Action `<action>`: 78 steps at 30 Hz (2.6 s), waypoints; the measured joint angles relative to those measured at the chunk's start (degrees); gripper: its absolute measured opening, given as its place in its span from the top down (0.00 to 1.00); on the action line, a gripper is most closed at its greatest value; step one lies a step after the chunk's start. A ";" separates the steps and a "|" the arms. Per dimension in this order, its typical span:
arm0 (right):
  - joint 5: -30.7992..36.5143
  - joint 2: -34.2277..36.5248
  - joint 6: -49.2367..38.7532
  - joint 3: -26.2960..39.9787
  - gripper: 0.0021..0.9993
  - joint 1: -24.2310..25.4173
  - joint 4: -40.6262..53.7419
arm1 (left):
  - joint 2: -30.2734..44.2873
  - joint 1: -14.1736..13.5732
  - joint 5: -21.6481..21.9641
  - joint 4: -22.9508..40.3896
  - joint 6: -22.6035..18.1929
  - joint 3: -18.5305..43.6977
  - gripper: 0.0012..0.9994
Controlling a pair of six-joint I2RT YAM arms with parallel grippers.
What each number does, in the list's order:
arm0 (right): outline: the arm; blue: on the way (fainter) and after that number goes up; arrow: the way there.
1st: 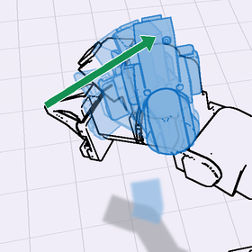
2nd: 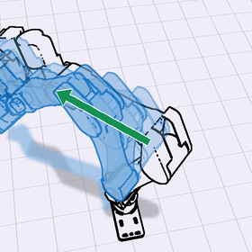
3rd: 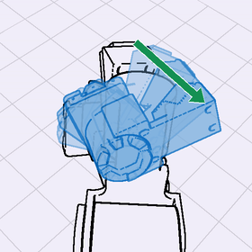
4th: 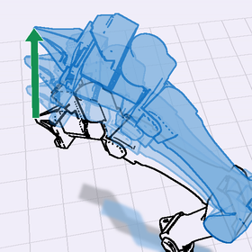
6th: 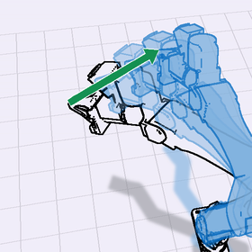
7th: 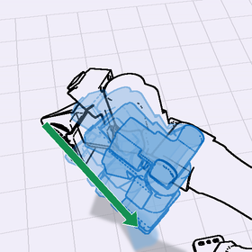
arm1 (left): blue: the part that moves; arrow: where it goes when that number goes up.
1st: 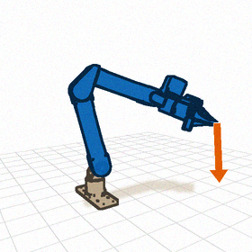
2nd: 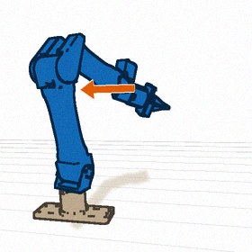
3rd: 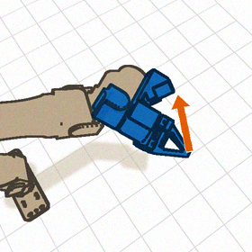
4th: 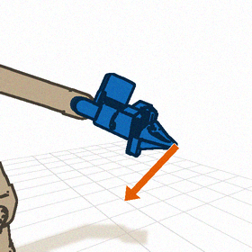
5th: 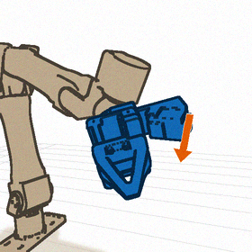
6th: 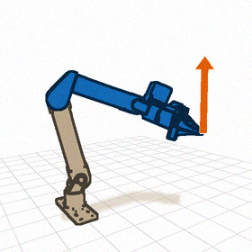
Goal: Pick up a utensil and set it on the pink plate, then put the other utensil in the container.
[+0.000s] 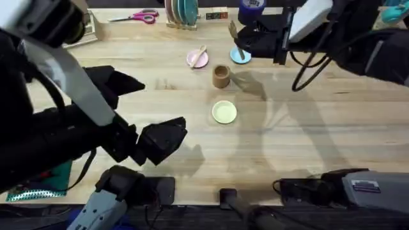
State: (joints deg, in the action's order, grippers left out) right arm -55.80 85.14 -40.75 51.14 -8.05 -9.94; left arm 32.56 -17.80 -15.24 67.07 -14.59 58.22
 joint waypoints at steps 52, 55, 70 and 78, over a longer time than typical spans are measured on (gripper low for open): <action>-2.04 22.23 2.23 -1.08 0.90 -4.48 -19.27 | 0.00 0.00 0.00 0.00 -0.02 0.00 0.00; -2.04 22.23 2.43 -1.08 0.85 -4.48 -18.61 | 0.00 0.00 0.00 0.00 0.00 0.00 0.00; -2.00 21.43 6.76 -1.08 0.00 -4.48 -17.56 | 0.00 0.00 0.00 0.00 0.00 0.00 0.00; 1.33 12.67 9.05 1.76 0.00 -4.46 4.31 | 0.01 0.00 0.00 0.00 0.00 0.00 0.00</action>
State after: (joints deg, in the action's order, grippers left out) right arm -54.47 97.81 -31.70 52.90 -12.51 -5.63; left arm 32.56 -17.80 -15.25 67.07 -14.59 58.22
